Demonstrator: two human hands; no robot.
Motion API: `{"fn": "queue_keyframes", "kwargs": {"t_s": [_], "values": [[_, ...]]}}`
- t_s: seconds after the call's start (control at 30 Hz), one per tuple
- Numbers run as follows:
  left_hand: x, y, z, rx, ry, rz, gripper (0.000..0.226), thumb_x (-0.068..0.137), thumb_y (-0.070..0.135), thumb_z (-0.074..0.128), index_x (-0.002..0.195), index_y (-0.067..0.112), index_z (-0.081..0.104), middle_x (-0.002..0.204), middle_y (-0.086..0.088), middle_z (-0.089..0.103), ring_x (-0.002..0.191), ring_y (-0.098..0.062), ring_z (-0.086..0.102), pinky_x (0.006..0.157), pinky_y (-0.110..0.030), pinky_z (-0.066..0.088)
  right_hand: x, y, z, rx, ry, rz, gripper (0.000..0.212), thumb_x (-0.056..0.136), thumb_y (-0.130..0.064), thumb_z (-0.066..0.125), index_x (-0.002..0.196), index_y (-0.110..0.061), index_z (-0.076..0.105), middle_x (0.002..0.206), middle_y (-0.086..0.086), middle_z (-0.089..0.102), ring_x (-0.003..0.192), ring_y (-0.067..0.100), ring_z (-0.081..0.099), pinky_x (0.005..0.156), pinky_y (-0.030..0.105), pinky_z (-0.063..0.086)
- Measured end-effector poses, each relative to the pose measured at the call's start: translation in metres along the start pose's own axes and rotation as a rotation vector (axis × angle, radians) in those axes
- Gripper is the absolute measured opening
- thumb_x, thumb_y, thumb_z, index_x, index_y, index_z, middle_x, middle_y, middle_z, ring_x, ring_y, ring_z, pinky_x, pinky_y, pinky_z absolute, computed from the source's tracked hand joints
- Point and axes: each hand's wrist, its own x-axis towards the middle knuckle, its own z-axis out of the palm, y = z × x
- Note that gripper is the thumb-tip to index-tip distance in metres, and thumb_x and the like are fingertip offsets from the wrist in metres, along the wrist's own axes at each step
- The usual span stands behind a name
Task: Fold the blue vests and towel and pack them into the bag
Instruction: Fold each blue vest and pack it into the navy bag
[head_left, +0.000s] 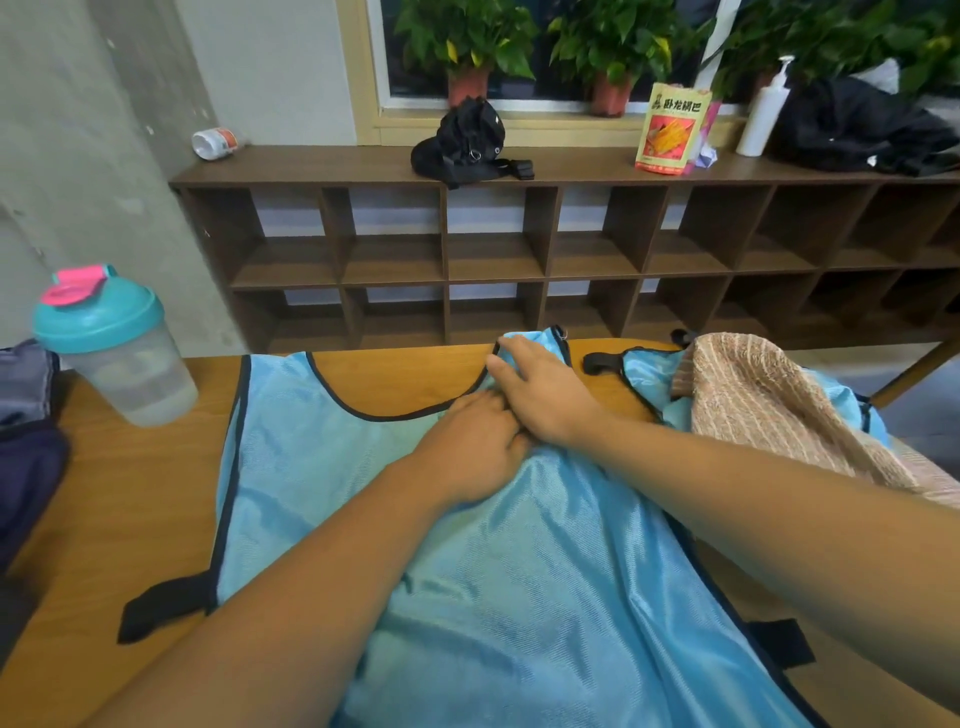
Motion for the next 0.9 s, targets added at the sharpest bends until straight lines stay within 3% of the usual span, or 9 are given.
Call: {"fn": "queue_keyframes", "kwargs": {"t_s": [0.07,0.13,0.23,0.33,0.4,0.57,0.77,0.9], "values": [[0.0,-0.004,0.002,0.049,-0.012,0.014,0.053,0.107,0.045,0.032,0.15,0.025,0.056,0.156,0.0,0.053,0.146,-0.016,0.04,0.124,-0.045,0.03,-0.005,0.009,0.006,-0.047,0.02,0.01,0.066,0.105,-0.067,0.025,0.139,-0.021,0.057,0.141,-0.001,0.06,0.139,0.023,0.05,0.116,0.047,0.038],[-0.002,-0.005,0.001,0.085,-0.044,0.01,0.055,0.109,0.049,0.027,0.155,0.029,0.049,0.166,0.005,0.04,0.156,-0.012,0.026,0.128,-0.045,0.024,-0.005,0.018,0.005,-0.154,0.053,-0.031,0.058,0.106,-0.062,0.023,0.121,-0.02,0.06,0.124,-0.001,0.064,0.129,0.023,0.056,0.107,0.045,0.043],[-0.009,-0.003,-0.004,0.142,-0.121,-0.03,0.057,0.113,0.053,0.021,0.166,0.031,0.029,0.176,0.008,0.013,0.162,-0.009,0.002,0.132,-0.042,0.008,-0.005,0.022,-0.001,-0.316,0.024,-0.096,0.045,0.115,-0.043,0.03,0.135,-0.017,0.061,0.148,0.006,0.058,0.15,0.021,0.041,0.114,0.043,0.036],[-0.02,-0.006,-0.01,0.2,-0.175,-0.027,0.062,0.113,0.054,0.018,0.169,0.03,0.012,0.177,0.008,0.002,0.162,-0.009,-0.004,0.132,-0.038,0.003,-0.006,0.017,-0.007,-0.383,-0.015,-0.102,0.05,0.115,-0.042,0.029,0.151,-0.014,0.052,0.161,0.006,0.046,0.157,0.019,0.03,0.12,0.044,0.031],[-0.03,-0.011,-0.016,0.201,-0.204,-0.03,0.063,0.112,0.056,0.018,0.17,0.032,0.007,0.176,0.011,-0.001,0.162,-0.007,-0.005,0.132,-0.037,0.002,-0.006,0.015,-0.007,-0.432,-0.038,-0.105,0.05,0.115,-0.04,0.029,0.15,-0.012,0.052,0.16,0.008,0.047,0.155,0.022,0.032,0.119,0.047,0.034],[-0.064,-0.016,-0.036,0.118,-0.169,-0.091,0.064,0.111,0.053,0.038,0.168,0.028,0.025,0.176,0.01,0.014,0.161,-0.007,0.007,0.129,-0.027,0.007,-0.016,0.002,-0.013,-0.528,0.004,-0.048,0.042,0.112,-0.038,0.032,0.135,-0.01,0.054,0.138,0.012,0.057,0.128,0.035,0.055,0.1,0.046,0.045],[-0.115,-0.011,-0.069,0.007,-0.085,-0.187,0.055,0.103,0.056,0.057,0.155,0.039,0.048,0.166,0.019,0.034,0.151,-0.008,0.036,0.124,-0.035,0.033,-0.075,-0.023,-0.027,-0.391,0.024,-0.187,0.046,0.109,-0.036,0.047,0.149,-0.015,0.055,0.154,0.007,0.052,0.14,0.031,0.049,0.114,0.046,0.043],[-0.168,0.027,-0.086,-0.06,-0.078,-0.075,0.043,0.098,0.051,0.068,0.139,0.04,0.06,0.142,0.025,0.051,0.132,0.0,0.05,0.113,-0.032,0.042,-0.146,-0.019,-0.036,-0.286,-0.005,-0.391,0.041,0.103,-0.032,0.06,0.141,-0.017,0.061,0.139,0.002,0.06,0.129,0.029,0.055,0.109,0.045,0.046]]}}
